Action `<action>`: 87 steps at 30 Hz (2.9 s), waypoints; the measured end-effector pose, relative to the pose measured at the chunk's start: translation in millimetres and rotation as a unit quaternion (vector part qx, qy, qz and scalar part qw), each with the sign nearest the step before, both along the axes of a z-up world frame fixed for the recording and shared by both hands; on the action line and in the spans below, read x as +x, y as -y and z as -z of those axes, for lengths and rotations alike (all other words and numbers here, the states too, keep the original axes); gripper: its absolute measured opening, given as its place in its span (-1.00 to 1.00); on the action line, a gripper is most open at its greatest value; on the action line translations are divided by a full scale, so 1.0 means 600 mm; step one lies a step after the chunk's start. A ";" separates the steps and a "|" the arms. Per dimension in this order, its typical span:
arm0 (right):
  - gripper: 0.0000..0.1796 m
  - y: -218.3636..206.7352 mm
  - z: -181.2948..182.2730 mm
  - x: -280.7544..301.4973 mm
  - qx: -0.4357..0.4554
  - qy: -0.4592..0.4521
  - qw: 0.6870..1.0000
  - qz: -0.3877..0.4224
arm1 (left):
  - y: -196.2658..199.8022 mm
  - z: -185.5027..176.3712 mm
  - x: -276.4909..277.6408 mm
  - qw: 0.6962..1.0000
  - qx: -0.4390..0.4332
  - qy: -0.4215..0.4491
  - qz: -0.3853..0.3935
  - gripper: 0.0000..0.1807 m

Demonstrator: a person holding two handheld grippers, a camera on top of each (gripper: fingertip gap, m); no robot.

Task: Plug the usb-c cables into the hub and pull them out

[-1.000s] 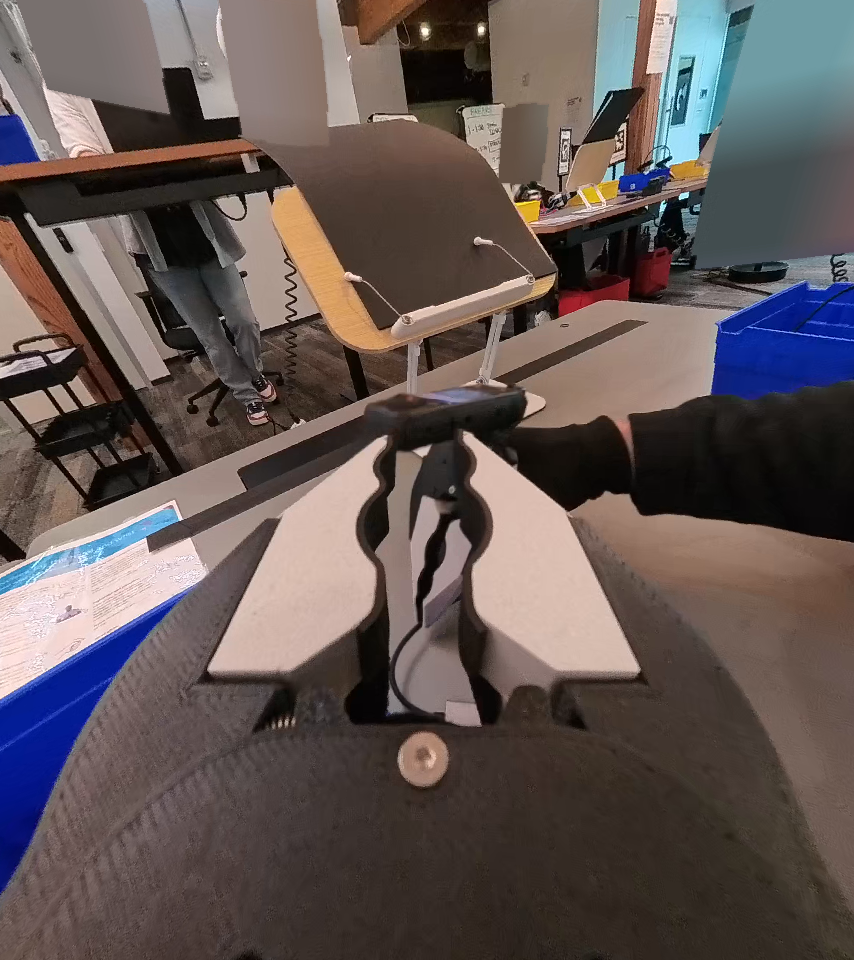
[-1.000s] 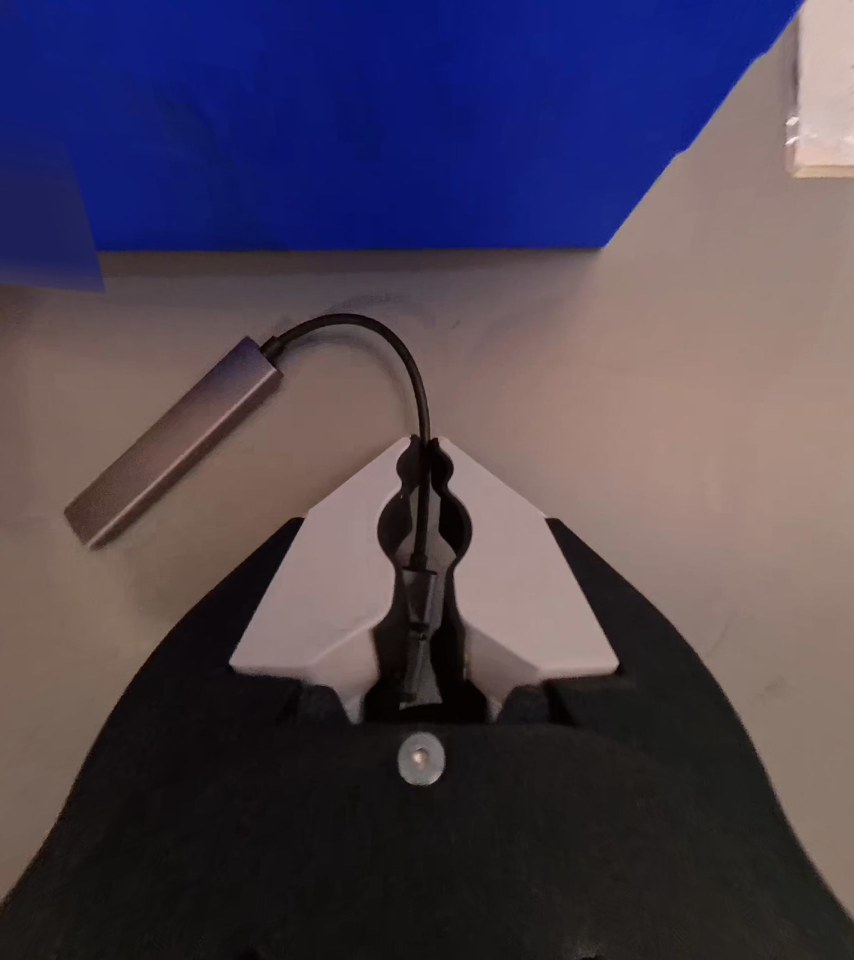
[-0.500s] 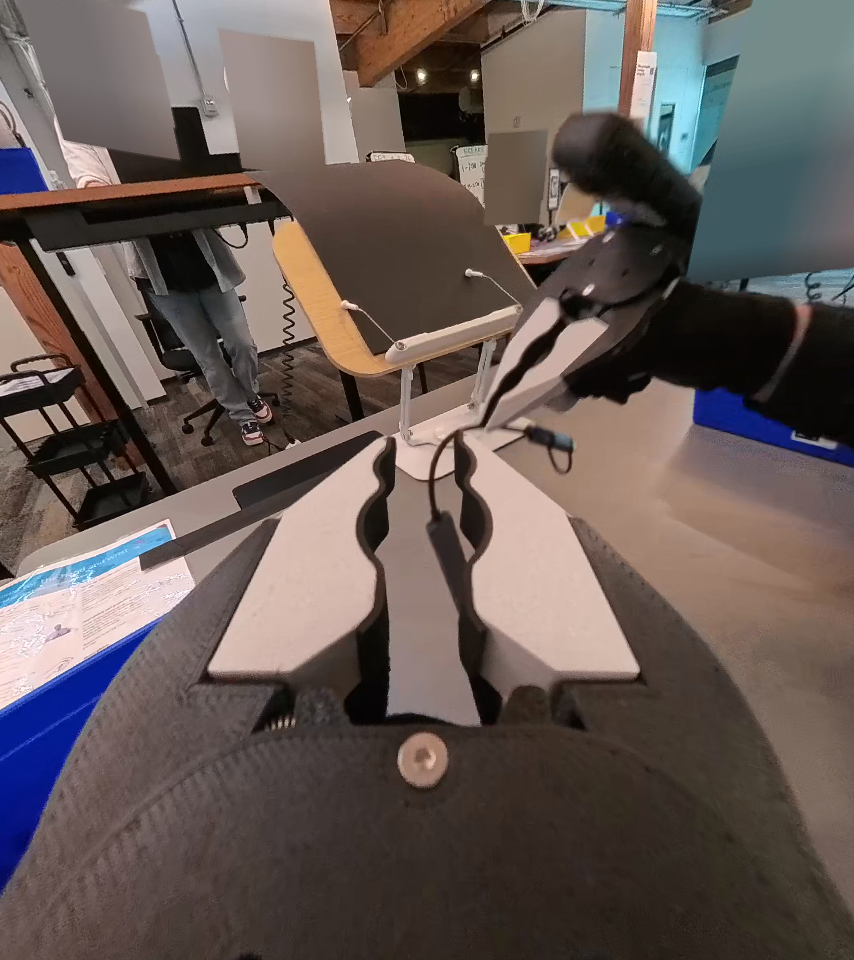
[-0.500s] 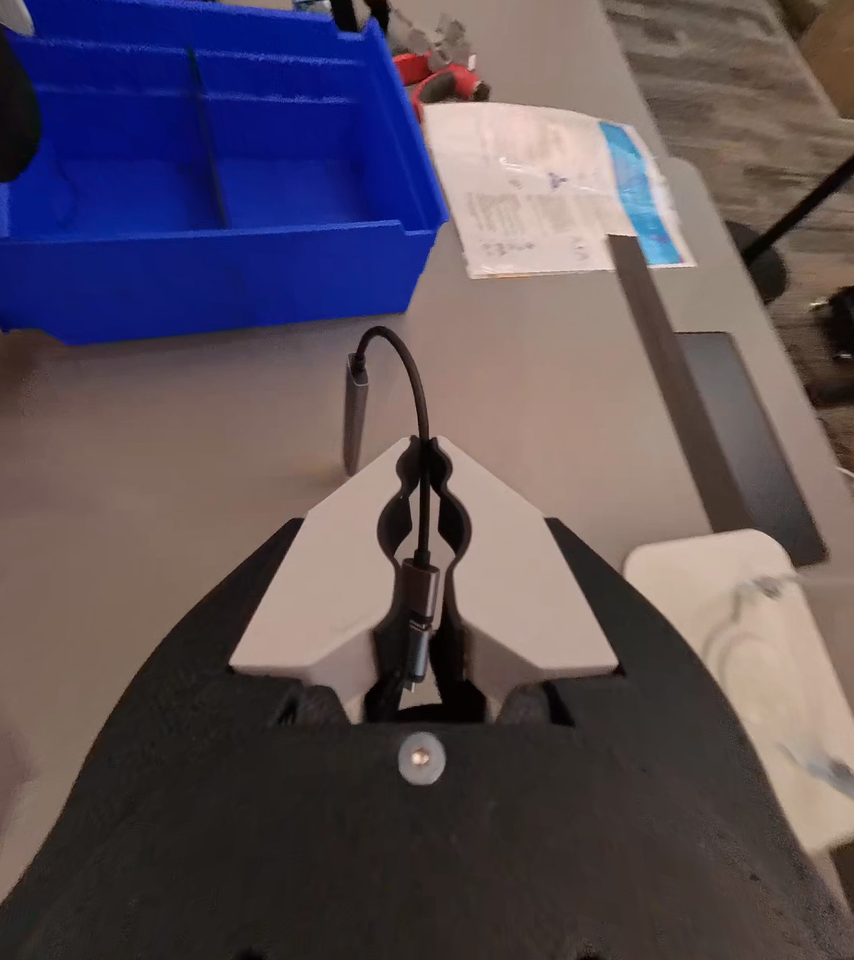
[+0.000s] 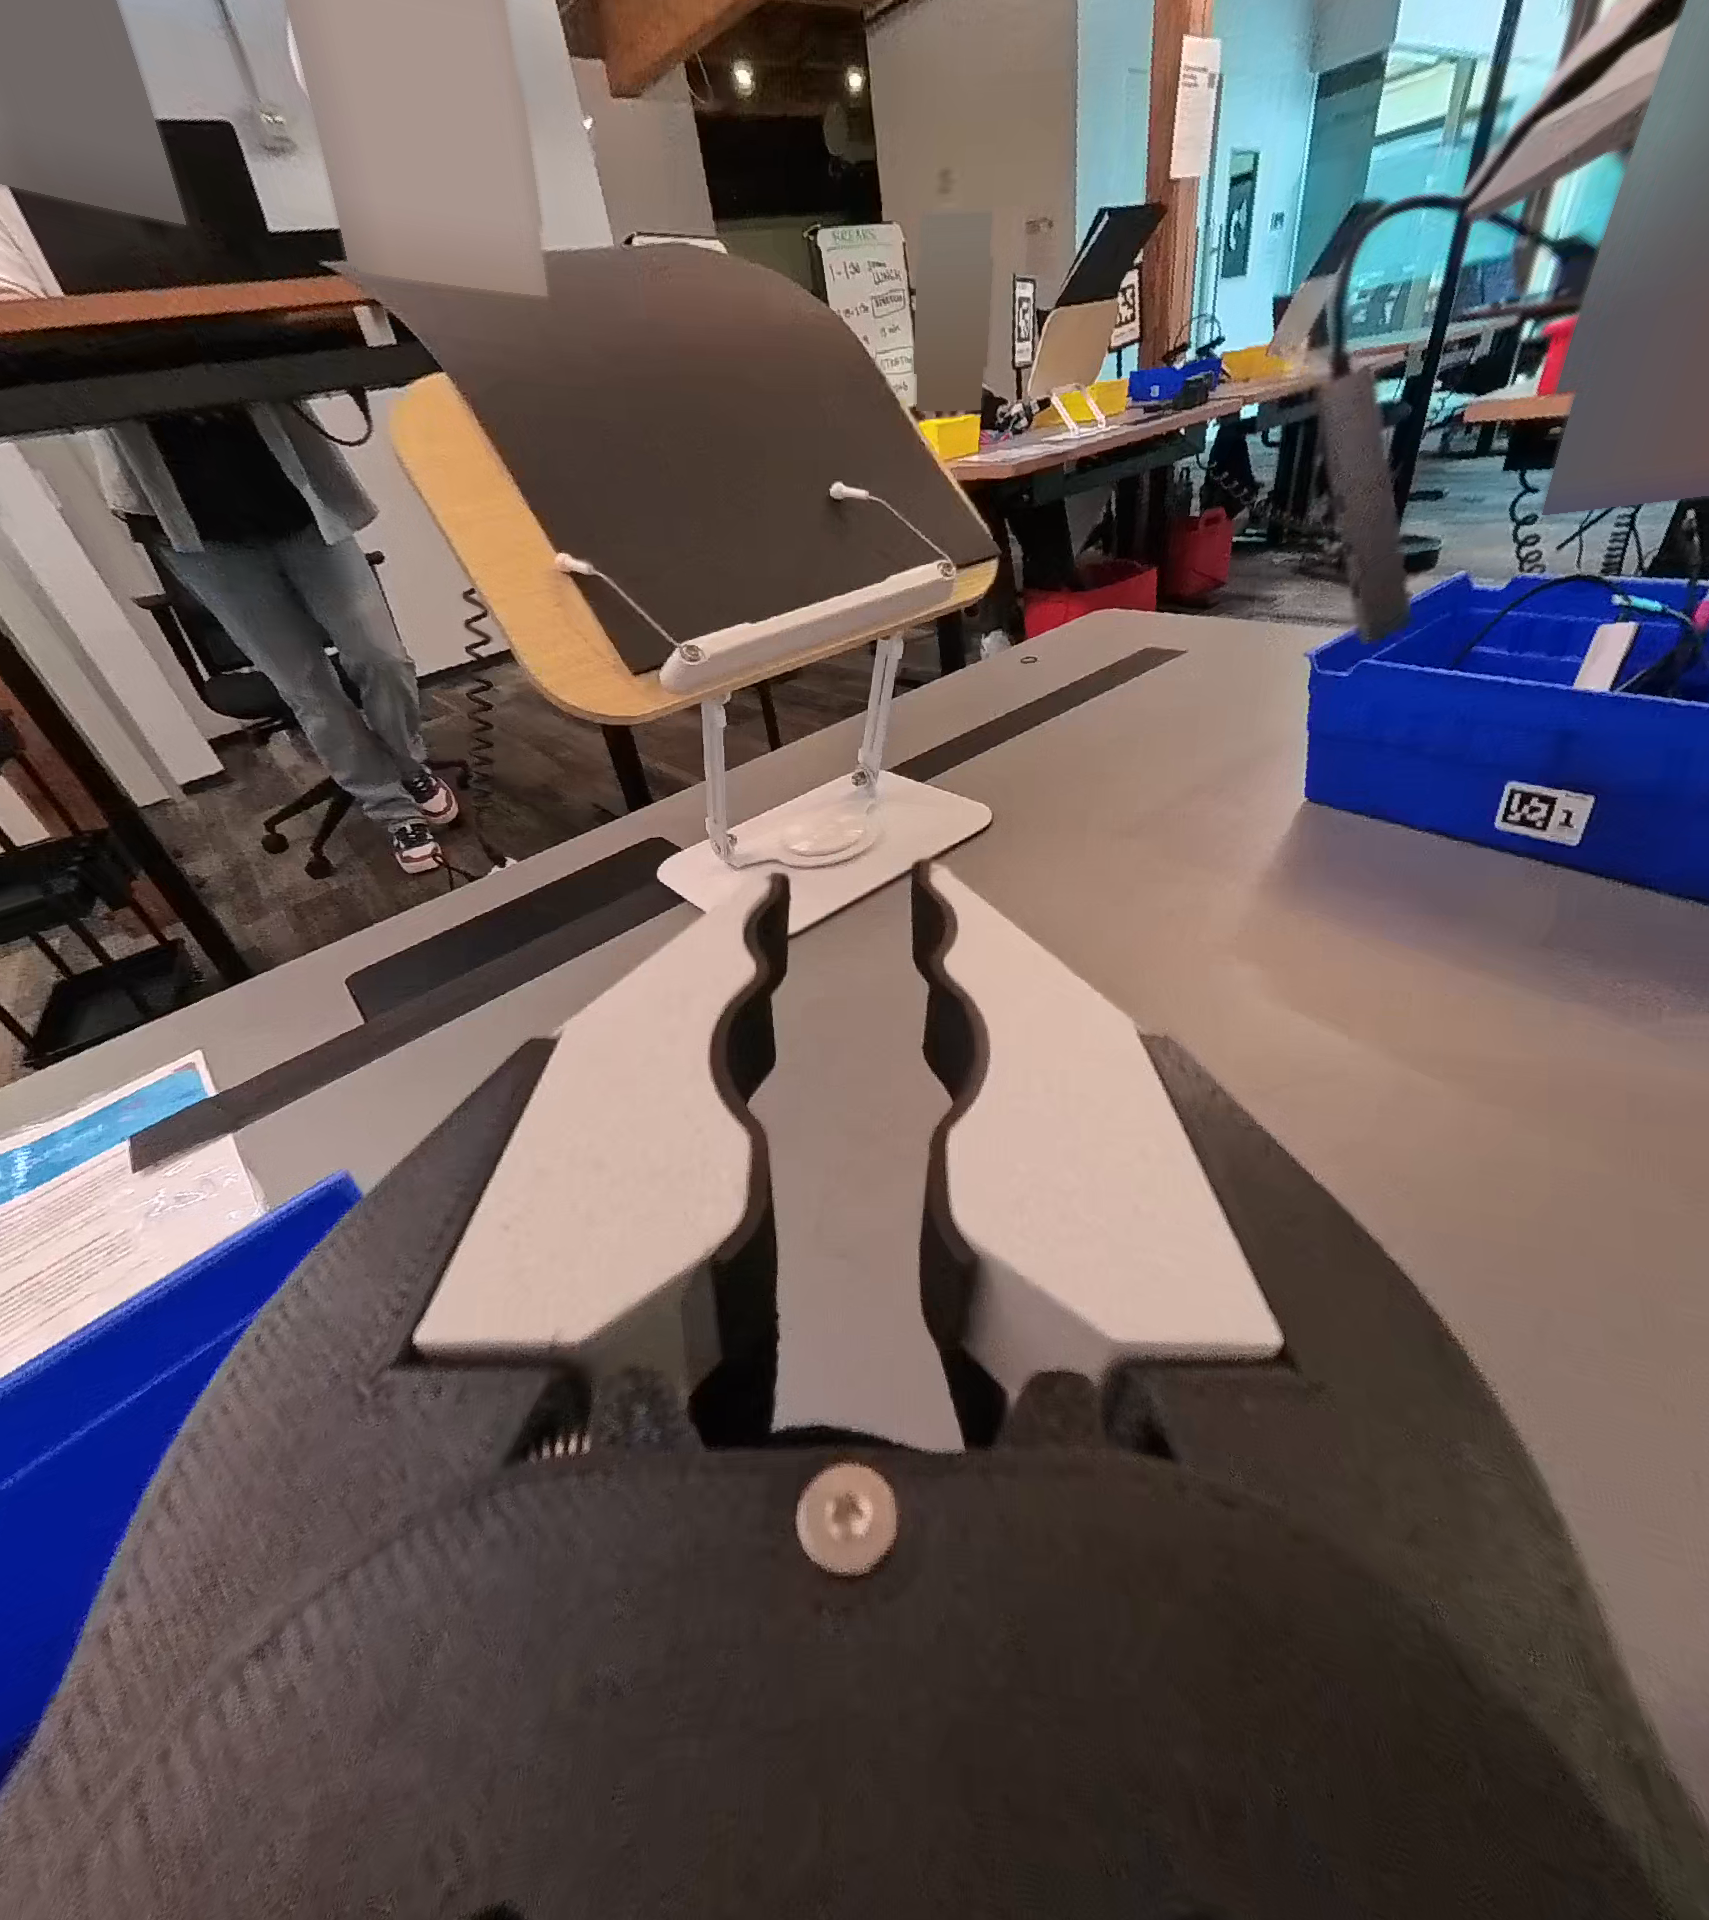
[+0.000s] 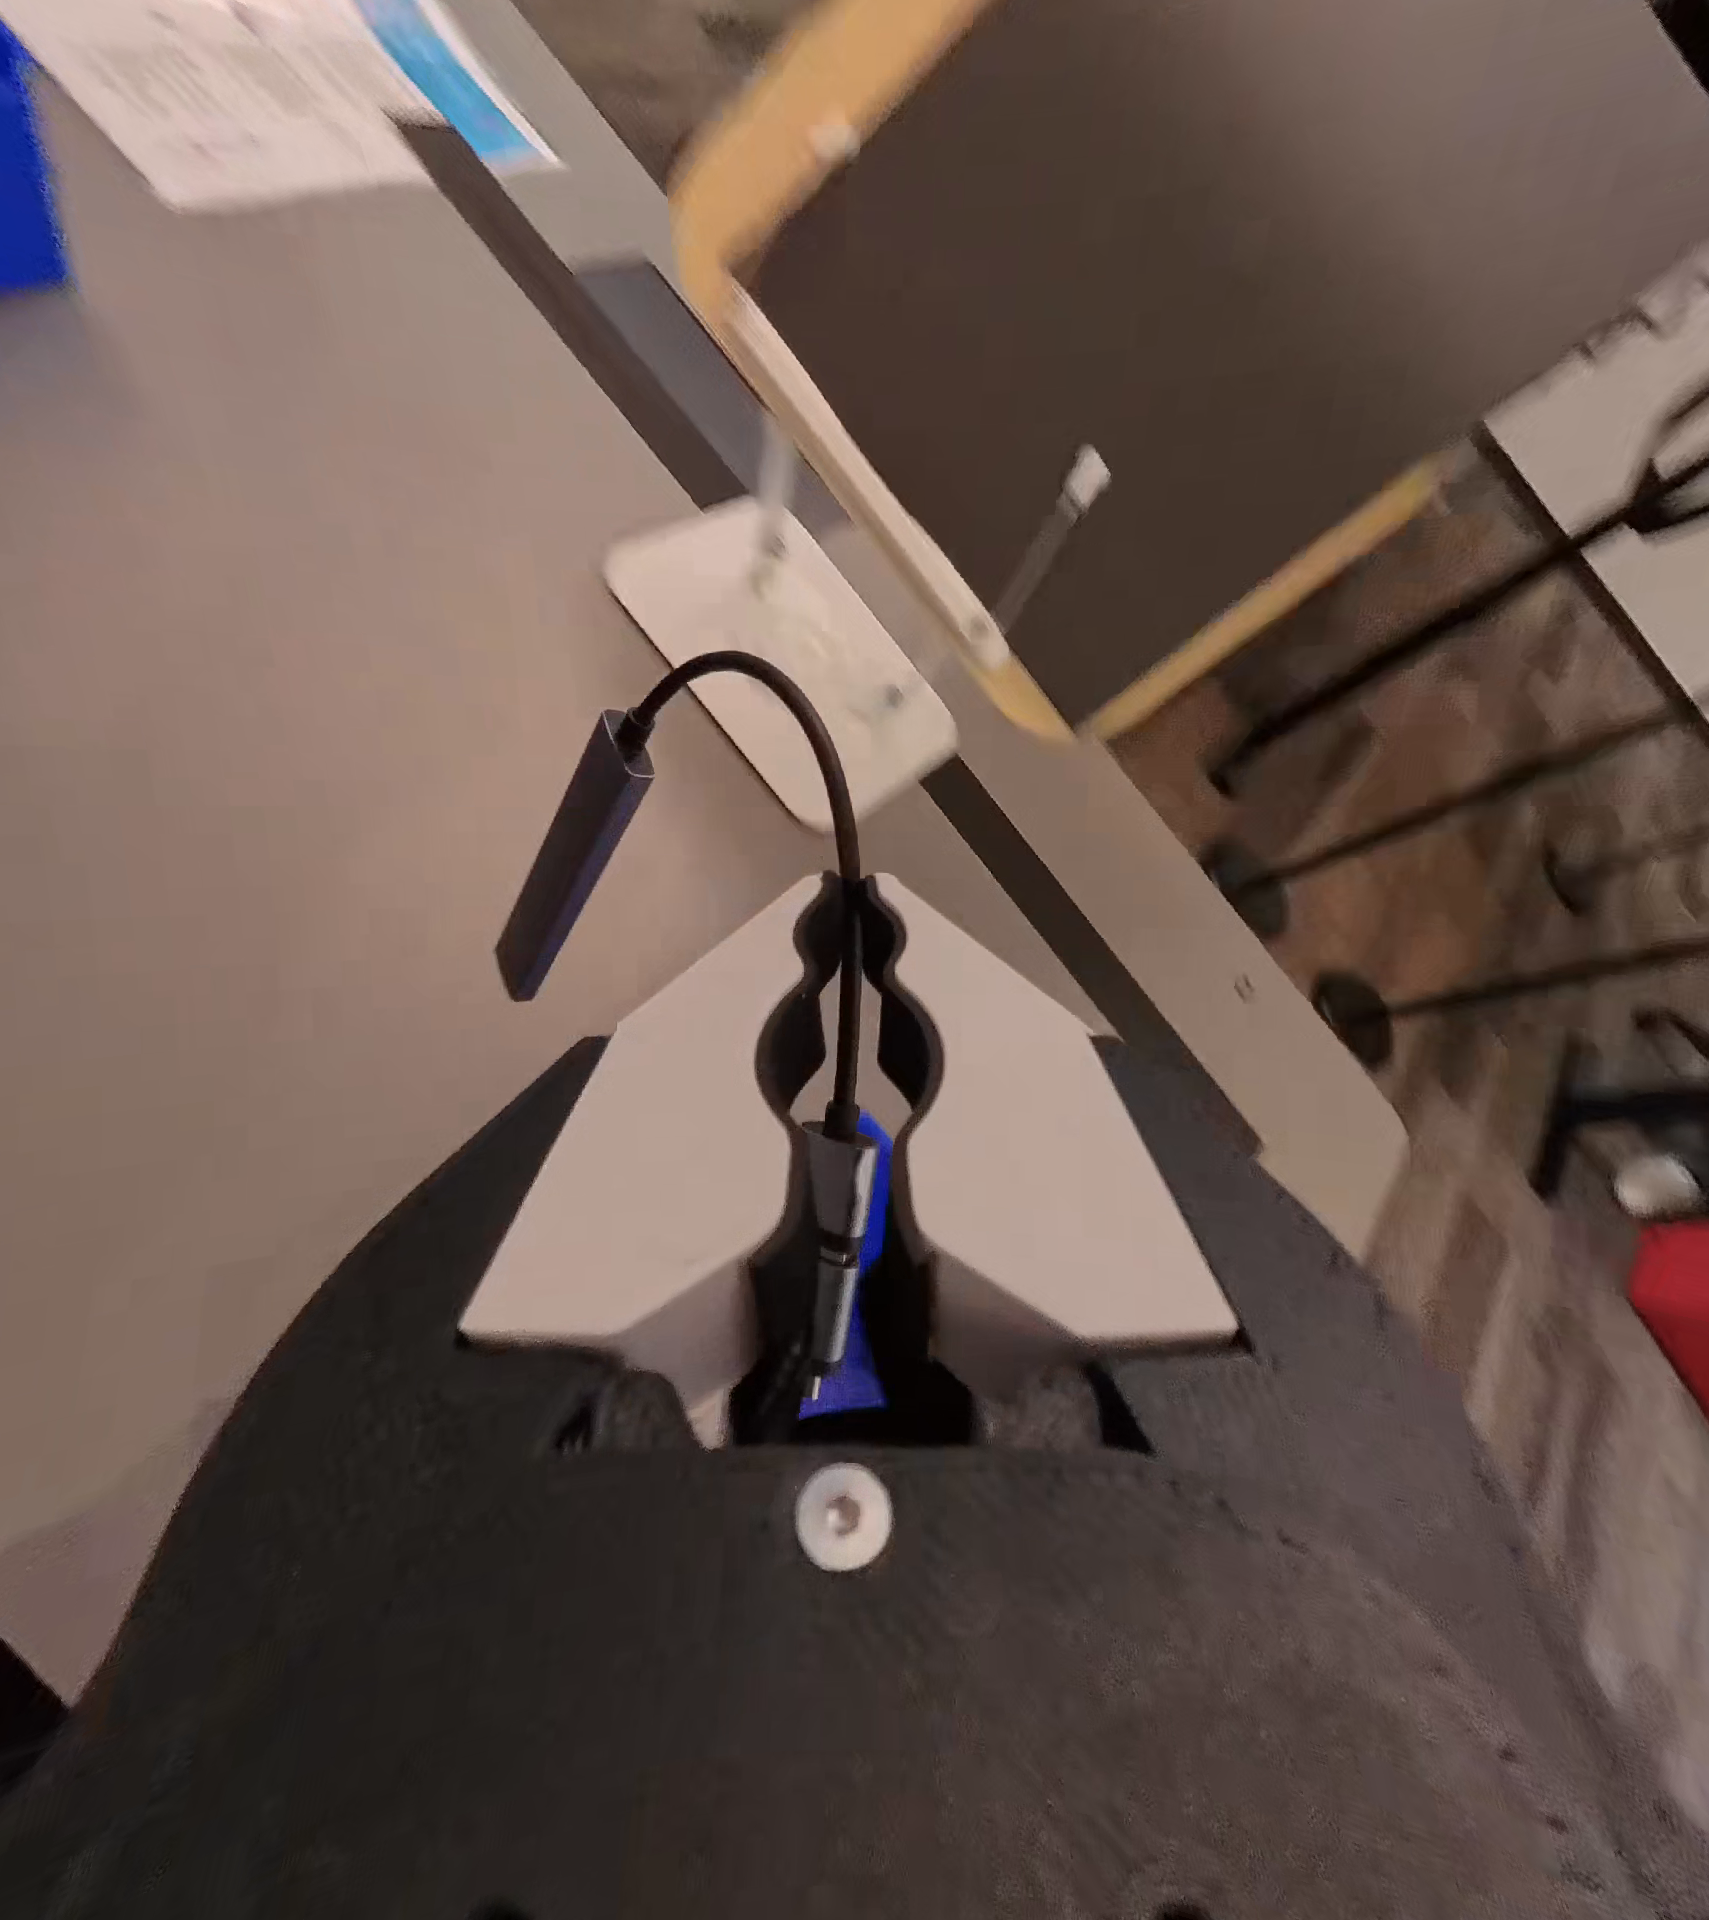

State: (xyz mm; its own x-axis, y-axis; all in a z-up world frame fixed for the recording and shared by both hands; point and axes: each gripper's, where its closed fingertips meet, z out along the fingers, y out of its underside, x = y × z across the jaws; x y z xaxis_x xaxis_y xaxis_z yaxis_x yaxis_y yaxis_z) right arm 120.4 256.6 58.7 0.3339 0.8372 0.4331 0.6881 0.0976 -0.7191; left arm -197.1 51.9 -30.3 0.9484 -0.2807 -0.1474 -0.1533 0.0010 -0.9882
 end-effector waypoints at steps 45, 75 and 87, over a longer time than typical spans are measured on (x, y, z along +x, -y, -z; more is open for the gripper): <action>-0.23 -0.036 0.204 0.448 -0.025 0.003 0.941 0.337 | -0.007 -0.070 -0.148 0.969 -0.126 -0.167 -0.133 -0.55; -0.22 -0.014 0.426 0.491 -0.159 -0.029 0.928 0.337 | 0.270 0.163 -0.497 0.818 -0.312 -0.180 -0.447 0.01; -0.45 0.001 0.412 0.418 -0.218 -0.139 0.932 0.255 | 0.279 0.312 -0.447 0.824 -0.475 0.022 -0.308 -0.45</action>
